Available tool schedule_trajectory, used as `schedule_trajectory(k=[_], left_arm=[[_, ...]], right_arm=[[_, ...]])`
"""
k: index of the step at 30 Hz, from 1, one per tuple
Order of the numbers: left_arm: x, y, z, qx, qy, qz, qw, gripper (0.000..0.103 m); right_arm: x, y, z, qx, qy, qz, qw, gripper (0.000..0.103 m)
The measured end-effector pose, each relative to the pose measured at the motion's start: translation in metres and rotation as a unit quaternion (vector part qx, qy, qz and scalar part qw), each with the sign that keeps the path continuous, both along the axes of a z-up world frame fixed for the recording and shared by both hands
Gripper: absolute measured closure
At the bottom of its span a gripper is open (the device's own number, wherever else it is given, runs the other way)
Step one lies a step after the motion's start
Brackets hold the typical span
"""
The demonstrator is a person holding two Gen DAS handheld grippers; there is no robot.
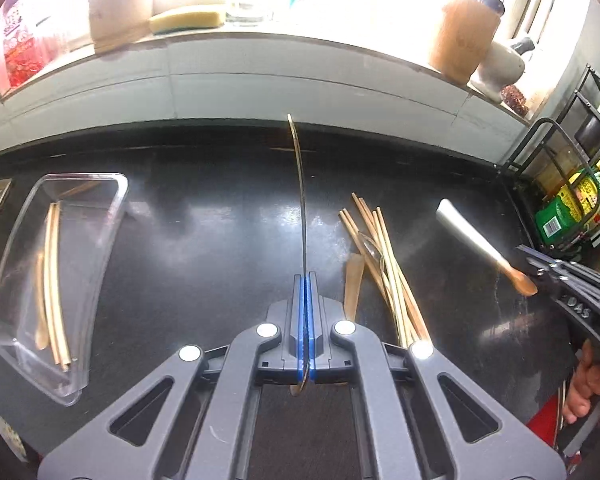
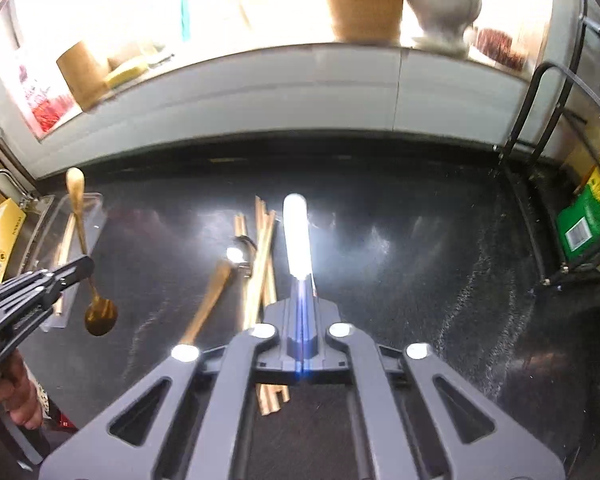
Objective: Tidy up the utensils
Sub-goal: 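Carry the gold spoon and white-handled spoon over the clear tray with both tools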
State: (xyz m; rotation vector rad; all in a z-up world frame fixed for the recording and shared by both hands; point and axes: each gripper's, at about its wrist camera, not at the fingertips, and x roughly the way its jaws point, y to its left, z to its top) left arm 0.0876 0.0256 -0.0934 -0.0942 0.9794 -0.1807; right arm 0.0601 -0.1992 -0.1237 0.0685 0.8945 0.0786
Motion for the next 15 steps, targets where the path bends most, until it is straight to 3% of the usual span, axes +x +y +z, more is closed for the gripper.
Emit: schedule_trajectory(k=[4,9,11,12,13,14,15], left_arm=[[-0.011,0.014,0.007,0.008,-0.005,0.003,1.0,0.103],[-0.022,0.028,0.005,0.011,0.0,0.011,0.9999,0.103],[-0.023,0.032,0.003,0.014,0.008,0.011,0.9998,0.103],[-0.024,0.033,0.0,0.015,0.012,0.01,0.9998,0.103],[-0.024,0.034,-0.004,0.014,0.018,0.009,0.9997,0.103],[-0.024,0.034,-0.009,0.014,0.024,0.007,0.9996,0.103],[-0.024,0.034,-0.014,0.015,0.03,0.008,0.9994,0.103]], right_arm=[[-0.01,0.011,0.009,-0.012,0.004,0.004,1.0,0.103],[-0.01,-0.007,-0.027,0.003,0.035,-0.008,0.999,0.102],[-0.005,-0.023,-0.043,-0.001,0.056,-0.018,0.998,0.096],[0.0,-0.03,-0.051,-0.012,0.07,-0.015,0.997,0.07],[0.004,-0.034,-0.056,-0.019,0.071,-0.011,0.997,0.026],[0.006,-0.034,-0.058,-0.029,0.063,-0.007,0.998,0.017],[0.008,-0.033,-0.062,-0.041,0.053,0.003,0.998,0.017]])
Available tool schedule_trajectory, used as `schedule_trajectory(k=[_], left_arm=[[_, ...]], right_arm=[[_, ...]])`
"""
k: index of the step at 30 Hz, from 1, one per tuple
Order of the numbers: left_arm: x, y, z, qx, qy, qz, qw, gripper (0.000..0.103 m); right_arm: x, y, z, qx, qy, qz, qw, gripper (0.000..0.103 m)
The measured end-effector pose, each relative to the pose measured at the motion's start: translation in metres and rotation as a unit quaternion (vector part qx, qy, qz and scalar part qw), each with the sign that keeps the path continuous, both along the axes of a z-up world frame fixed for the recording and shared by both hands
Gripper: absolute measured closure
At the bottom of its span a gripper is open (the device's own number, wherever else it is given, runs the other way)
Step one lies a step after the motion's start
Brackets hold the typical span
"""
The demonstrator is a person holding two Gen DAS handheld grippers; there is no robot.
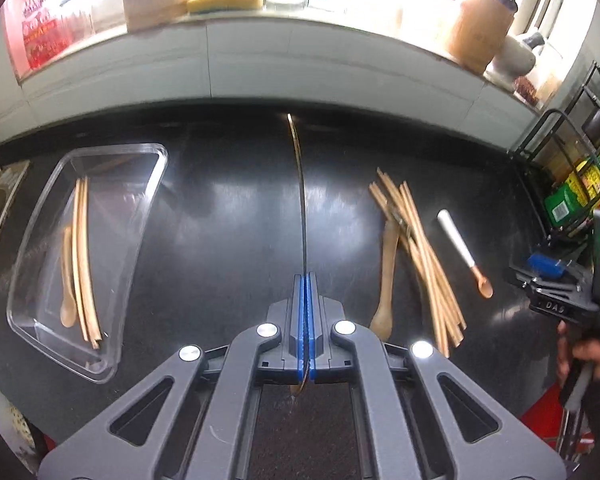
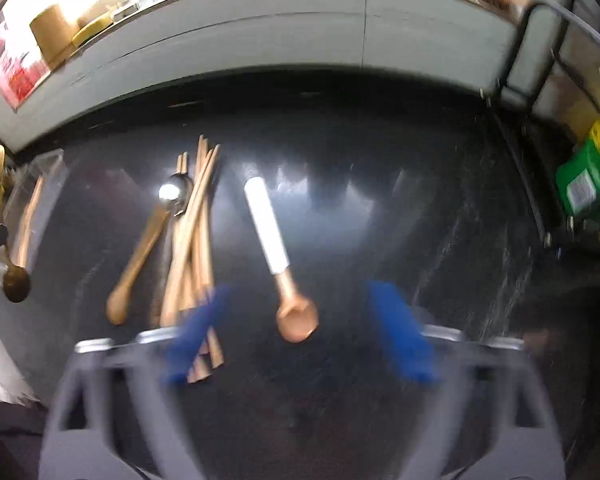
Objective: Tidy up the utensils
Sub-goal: 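Carry the gold spoon and white-handled spoon over the clear tray with both tools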
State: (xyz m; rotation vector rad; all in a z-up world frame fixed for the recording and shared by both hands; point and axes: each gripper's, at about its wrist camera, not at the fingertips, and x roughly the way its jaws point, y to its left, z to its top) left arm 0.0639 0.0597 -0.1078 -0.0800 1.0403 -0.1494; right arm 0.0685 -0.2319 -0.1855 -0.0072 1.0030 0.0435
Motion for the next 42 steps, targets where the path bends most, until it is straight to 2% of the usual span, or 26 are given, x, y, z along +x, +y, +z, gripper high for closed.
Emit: schedule_trajectory(k=[2,5,7,9,10,12,14,18,24,26,30,37,42], left_arm=[[0.0,0.001,-0.005,-0.002,0.006,0.005,1.0,0.103],[0.003,0.007,-0.007,-0.002,0.008,0.016,0.9998,0.103],[0.008,0.008,-0.008,-0.001,0.01,0.023,0.9997,0.103],[0.01,0.009,-0.008,0.002,0.008,0.025,0.9997,0.103],[0.012,0.008,-0.009,0.003,0.008,0.025,0.9997,0.103],[0.013,0.007,-0.009,0.005,0.009,0.025,0.9996,0.103],[0.014,0.006,-0.008,0.006,0.009,0.023,0.9997,0.103],[0.013,0.003,-0.003,0.01,0.004,0.017,0.9998,0.103],[0.006,0.003,0.009,0.014,-0.008,0.007,0.9998,0.103],[0.004,0.002,0.014,0.02,-0.011,0.006,0.9997,0.103],[-0.003,0.004,0.02,0.019,-0.018,0.002,0.9997,0.103],[-0.014,0.014,0.031,0.022,-0.02,0.008,0.9995,0.103],[-0.019,0.024,0.038,0.03,-0.025,0.012,0.9991,0.103]], right_arm=[[0.013,0.005,-0.011,-0.012,0.013,0.025,1.0,0.018],[0.028,0.017,-0.032,-0.035,0.03,0.049,0.998,0.025],[0.039,0.02,-0.051,-0.035,0.053,0.054,0.997,0.048],[0.038,0.019,-0.057,-0.024,0.046,0.049,0.997,0.053],[0.037,0.019,-0.058,-0.022,0.043,0.049,0.998,0.063],[0.036,0.021,-0.059,-0.018,0.046,0.056,0.997,0.09],[0.037,0.024,-0.06,-0.026,0.062,0.053,0.996,0.091],[0.03,0.022,-0.059,-0.001,0.06,0.036,0.998,0.092],[0.004,0.028,-0.012,0.025,0.021,0.006,0.999,0.092],[-0.004,0.037,0.006,0.011,0.002,0.006,1.0,0.092],[-0.013,0.049,0.023,0.025,-0.01,-0.001,1.0,0.092],[-0.037,0.067,0.071,0.043,-0.047,0.014,0.998,0.092],[-0.04,0.088,0.094,0.054,-0.061,0.035,0.996,0.092]])
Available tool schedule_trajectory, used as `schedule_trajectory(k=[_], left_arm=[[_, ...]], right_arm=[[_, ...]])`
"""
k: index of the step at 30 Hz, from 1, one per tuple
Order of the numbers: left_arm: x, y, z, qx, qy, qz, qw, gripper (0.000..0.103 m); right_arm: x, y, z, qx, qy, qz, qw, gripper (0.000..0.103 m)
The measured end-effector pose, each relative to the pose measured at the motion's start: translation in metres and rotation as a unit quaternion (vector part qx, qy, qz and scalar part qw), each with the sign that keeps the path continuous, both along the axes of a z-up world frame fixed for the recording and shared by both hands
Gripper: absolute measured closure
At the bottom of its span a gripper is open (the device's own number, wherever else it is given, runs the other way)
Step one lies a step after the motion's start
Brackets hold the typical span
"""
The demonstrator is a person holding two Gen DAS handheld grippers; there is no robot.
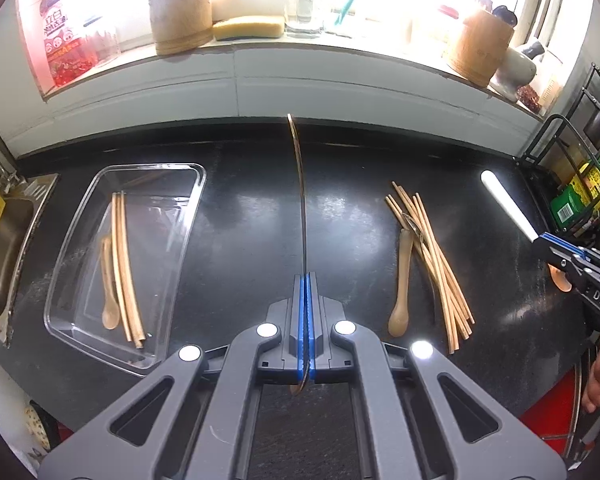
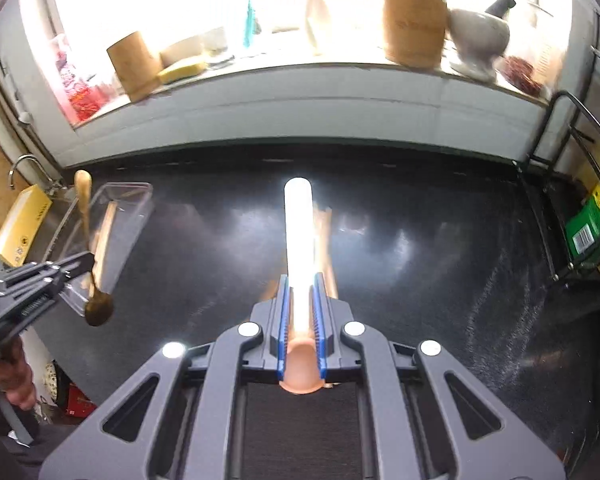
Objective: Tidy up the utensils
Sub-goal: 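Carry the gold spoon and white-handled spoon over the clear tray with both tools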
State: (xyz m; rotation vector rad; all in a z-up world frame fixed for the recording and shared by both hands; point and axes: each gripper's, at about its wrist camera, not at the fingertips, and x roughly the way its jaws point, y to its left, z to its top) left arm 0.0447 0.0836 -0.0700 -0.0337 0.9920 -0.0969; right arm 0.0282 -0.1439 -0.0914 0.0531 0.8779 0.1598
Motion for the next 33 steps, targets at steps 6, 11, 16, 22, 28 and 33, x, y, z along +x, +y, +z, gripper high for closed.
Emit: schedule_trajectory(k=[6,11,16,22,28,33], left_arm=[[-0.003,0.026,0.007,0.007,-0.007,0.019,0.9998,0.103],[-0.006,0.06,0.008,0.009,-0.006,0.052,0.9986,0.103],[-0.008,0.102,0.005,0.01,0.001,0.089,0.996,0.103],[-0.01,0.152,0.0,0.01,0.011,0.123,0.9923,0.103],[-0.004,0.19,-0.008,0.006,0.019,0.143,0.9895,0.103],[0.003,0.213,-0.019,-0.001,0.032,0.152,0.9879,0.103]], right_arm=[[0.011,0.04,0.011,0.001,-0.004,0.042,0.999,0.092],[0.028,0.084,0.016,0.005,-0.002,0.085,0.996,0.092],[0.04,0.146,0.02,0.009,-0.002,0.155,0.988,0.092],[0.047,0.222,0.02,0.017,0.003,0.21,0.978,0.092],[0.054,0.277,0.012,0.018,0.014,0.247,0.969,0.092],[0.065,0.307,0.001,0.019,0.028,0.256,0.966,0.092]])
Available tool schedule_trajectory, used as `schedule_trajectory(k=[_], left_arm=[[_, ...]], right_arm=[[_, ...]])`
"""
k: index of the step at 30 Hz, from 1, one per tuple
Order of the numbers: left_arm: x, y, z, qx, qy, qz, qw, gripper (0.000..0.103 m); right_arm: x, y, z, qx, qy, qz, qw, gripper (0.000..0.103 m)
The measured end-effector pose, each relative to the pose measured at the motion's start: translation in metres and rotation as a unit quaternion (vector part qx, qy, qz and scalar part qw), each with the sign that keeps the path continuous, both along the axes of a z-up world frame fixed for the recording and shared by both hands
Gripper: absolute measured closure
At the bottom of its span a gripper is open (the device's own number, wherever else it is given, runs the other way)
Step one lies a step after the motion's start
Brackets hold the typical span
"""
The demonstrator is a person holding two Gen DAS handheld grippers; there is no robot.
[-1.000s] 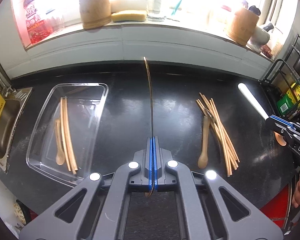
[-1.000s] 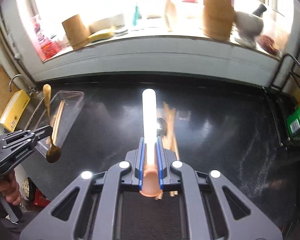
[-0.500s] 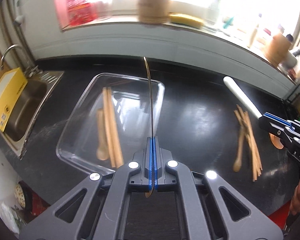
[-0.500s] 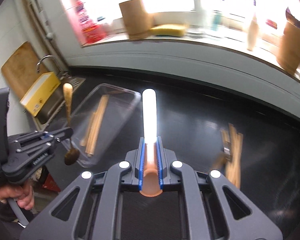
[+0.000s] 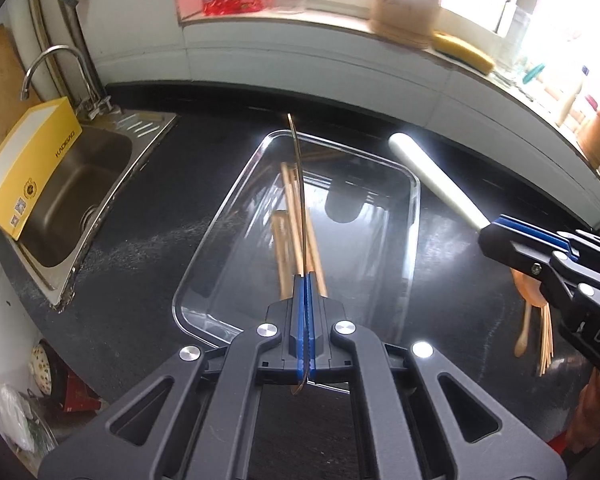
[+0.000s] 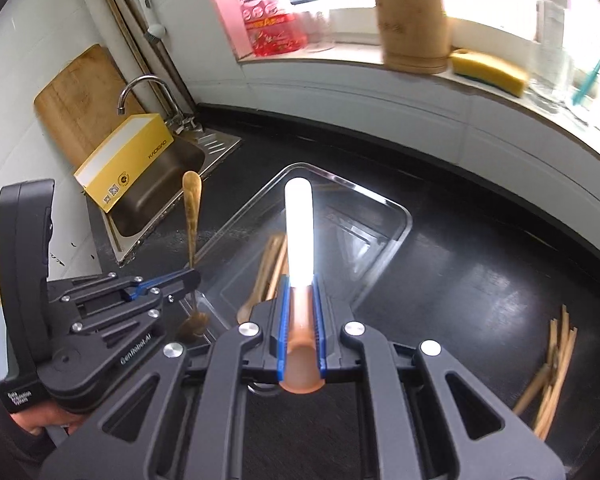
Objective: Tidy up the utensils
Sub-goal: 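Carry the gold spoon and white-handled spoon over the clear tray with both tools, then open both tools to drop the two spoons into the tray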
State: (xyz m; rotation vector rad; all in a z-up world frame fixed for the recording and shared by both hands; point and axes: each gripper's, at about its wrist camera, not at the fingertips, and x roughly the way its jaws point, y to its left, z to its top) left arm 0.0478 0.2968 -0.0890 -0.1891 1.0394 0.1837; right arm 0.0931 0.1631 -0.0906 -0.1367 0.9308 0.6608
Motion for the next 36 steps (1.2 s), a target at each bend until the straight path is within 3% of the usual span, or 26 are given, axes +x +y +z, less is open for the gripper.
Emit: schedule_trajectory(k=[11,22,33,35,36], left_arm=[[0.032,0.027,-0.037,-0.027,0.036,-0.016,0.9988,0.103],[0.063,0.037,-0.073,-0.047,0.069,-0.034,0.9959,0.103],[0.081,0.04,-0.092,-0.064,0.091,-0.031,0.9933,0.1],[0.083,0.042,-0.091,-0.067,0.094,-0.026,0.993,0.084],[0.082,0.044,-0.089,-0.07,0.089,-0.025,0.9932,0.054]], right_arm=[[0.029,0.044,-0.034,-0.023,0.032,-0.009,0.999,0.092],[0.064,0.062,-0.073,-0.041,0.071,-0.03,0.996,0.092],[0.096,0.06,-0.097,-0.01,0.119,-0.041,0.992,0.09],[0.103,0.052,-0.094,0.004,0.131,-0.049,0.99,0.062],[0.105,0.047,-0.089,0.014,0.121,-0.055,0.991,0.029]])
